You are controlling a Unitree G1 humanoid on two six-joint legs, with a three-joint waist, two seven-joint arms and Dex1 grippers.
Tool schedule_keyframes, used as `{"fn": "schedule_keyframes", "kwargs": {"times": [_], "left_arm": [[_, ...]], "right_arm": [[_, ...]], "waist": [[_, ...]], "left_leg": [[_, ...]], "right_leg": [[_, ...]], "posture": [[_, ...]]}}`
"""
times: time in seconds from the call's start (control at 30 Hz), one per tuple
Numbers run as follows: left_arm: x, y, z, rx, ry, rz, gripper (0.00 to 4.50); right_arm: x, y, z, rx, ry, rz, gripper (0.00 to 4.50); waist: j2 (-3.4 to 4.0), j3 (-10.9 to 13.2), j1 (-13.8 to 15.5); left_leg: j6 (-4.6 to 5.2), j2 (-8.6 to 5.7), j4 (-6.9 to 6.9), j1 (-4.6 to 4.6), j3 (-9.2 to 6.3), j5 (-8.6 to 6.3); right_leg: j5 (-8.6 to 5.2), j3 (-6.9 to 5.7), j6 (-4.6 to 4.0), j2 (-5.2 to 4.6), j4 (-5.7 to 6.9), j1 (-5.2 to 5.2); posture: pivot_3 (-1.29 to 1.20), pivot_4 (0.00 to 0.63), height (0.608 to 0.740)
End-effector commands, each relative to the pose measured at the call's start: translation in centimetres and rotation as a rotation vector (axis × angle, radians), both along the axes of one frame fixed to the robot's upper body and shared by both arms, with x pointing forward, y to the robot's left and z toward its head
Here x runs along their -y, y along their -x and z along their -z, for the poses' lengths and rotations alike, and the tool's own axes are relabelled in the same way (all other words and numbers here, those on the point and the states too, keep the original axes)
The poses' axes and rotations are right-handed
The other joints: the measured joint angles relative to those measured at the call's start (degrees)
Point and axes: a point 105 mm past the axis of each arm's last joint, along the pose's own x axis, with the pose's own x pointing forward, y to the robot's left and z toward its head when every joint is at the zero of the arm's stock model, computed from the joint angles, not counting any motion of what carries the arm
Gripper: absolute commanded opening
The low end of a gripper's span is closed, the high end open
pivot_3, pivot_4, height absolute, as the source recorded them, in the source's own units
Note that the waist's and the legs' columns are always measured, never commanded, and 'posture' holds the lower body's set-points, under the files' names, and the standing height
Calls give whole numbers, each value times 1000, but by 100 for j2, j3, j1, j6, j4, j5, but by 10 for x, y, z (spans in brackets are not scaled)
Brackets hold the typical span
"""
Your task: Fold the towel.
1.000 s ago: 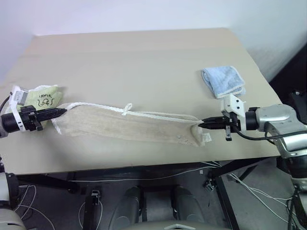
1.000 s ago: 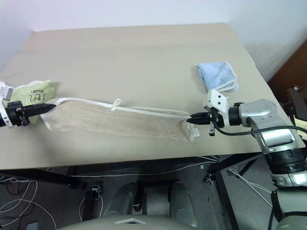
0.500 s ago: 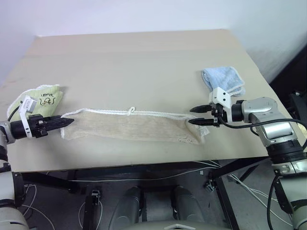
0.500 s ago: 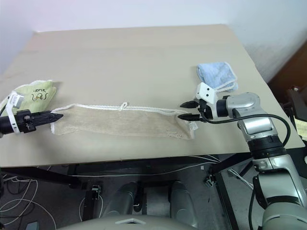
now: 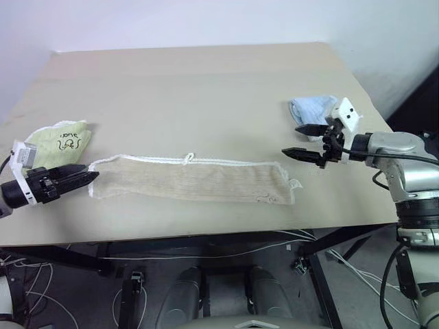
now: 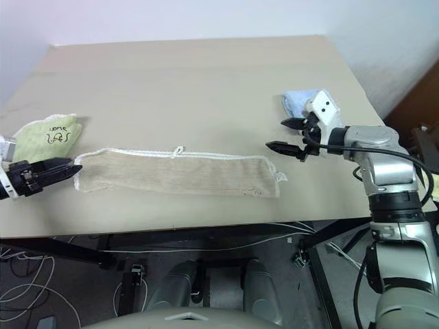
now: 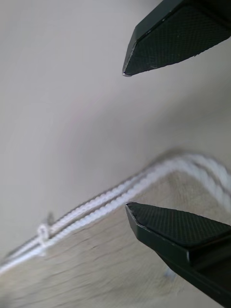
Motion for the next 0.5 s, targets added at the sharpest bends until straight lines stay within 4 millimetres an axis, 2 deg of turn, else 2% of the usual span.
{"fn": "schedule_keyframes", "kwargs": {"times": [0.03,0.13,0.3,0.5], "left_arm": [[26,7,-26,96,38,91,4500],[53,19,-25,82,50,183,4500],[80,35,-5,14,16,274,4500],[105,36,7,-10,38,338,4500]], "right_arm": [[7,26,-9,-159,-120,10,4407],[6,58,-3,-372,-245,-24,4407],[4,94,12,-619,-406,-32,4407],[-4,117,39,-760,-536,-49,4407]], "waist": [[0,0,-8],[0,-1,-5],[2,-1,-40],[2,-4,7]], "left_leg": [[0,0,-2,-1,0,0],[1,1,-18,-3,-1,0],[2,1,-39,5,6,0],[2,1,-42,7,5,0]], "right_leg": [[-1,0,-1,-1,-4,0],[-2,1,-3,-2,-16,-3],[-3,10,-4,-1,-28,-4],[-2,4,-10,-1,-63,20]], "posture": [[0,150,740],[0,150,740],[0,150,740],[0,150,740]]}}
